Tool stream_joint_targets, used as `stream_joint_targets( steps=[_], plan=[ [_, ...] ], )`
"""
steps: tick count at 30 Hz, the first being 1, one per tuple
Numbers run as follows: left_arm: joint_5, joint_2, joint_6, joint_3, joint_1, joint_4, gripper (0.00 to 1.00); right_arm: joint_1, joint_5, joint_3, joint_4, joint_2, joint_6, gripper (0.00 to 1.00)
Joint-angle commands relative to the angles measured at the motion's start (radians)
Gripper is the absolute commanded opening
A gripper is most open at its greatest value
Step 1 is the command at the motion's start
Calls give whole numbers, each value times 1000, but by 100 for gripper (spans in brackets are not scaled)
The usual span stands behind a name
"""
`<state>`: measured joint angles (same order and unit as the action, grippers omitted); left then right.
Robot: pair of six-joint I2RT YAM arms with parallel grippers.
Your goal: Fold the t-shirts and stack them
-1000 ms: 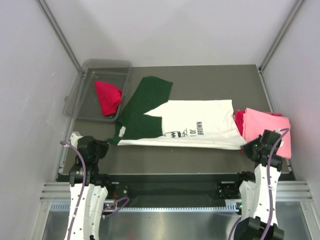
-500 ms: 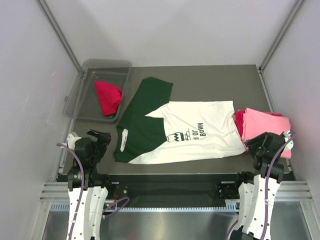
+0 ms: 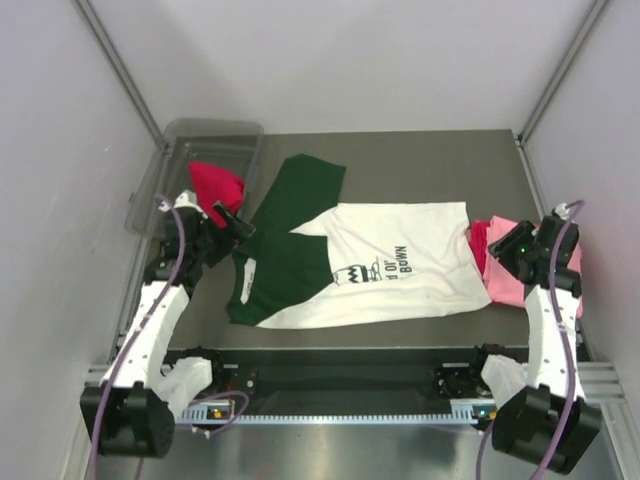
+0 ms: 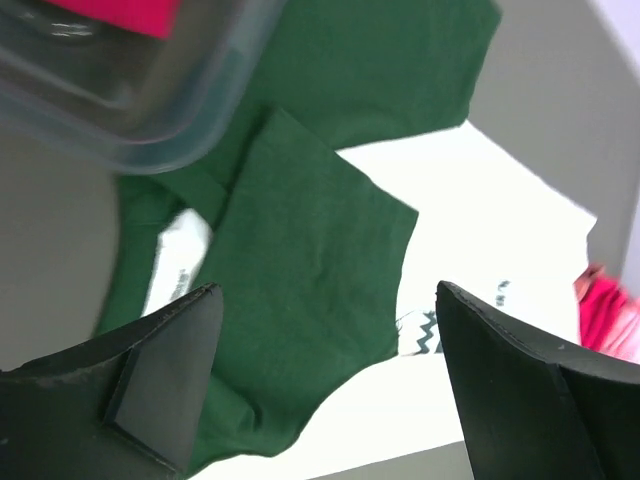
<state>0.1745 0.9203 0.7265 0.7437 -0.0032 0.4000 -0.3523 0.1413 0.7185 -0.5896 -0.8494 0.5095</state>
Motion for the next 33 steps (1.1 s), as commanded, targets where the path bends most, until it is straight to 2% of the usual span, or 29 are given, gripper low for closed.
stream_joint_targets(
  steps=[1, 2, 5, 14, 19, 27, 33],
  plan=[
    [-48, 99, -67, 95, -105, -142, 91, 56, 11, 62, 138, -86, -23, 45],
    [-103, 170, -87, 115, -166, -150, 91, 74, -2, 81, 151, -146, -22, 45],
    [-129, 334, -122, 209, -221, -171, 93, 160, -72, 145, 178, -274, -29, 45],
    [-135, 769, -225, 554, -222, -139, 95, 220, -134, 311, 263, -618, -86, 46],
    [-127, 969, -222, 750, -222, -122, 94, 243, -184, 416, 267, -795, -95, 46],
    [-136, 1210, -236, 1051, -222, -64, 93, 283, -243, 679, 212, -1023, -101, 47],
    [-165, 1342, -226, 1187, -222, -59, 93, 300, -295, 805, 173, -1160, -94, 47]
  ],
)
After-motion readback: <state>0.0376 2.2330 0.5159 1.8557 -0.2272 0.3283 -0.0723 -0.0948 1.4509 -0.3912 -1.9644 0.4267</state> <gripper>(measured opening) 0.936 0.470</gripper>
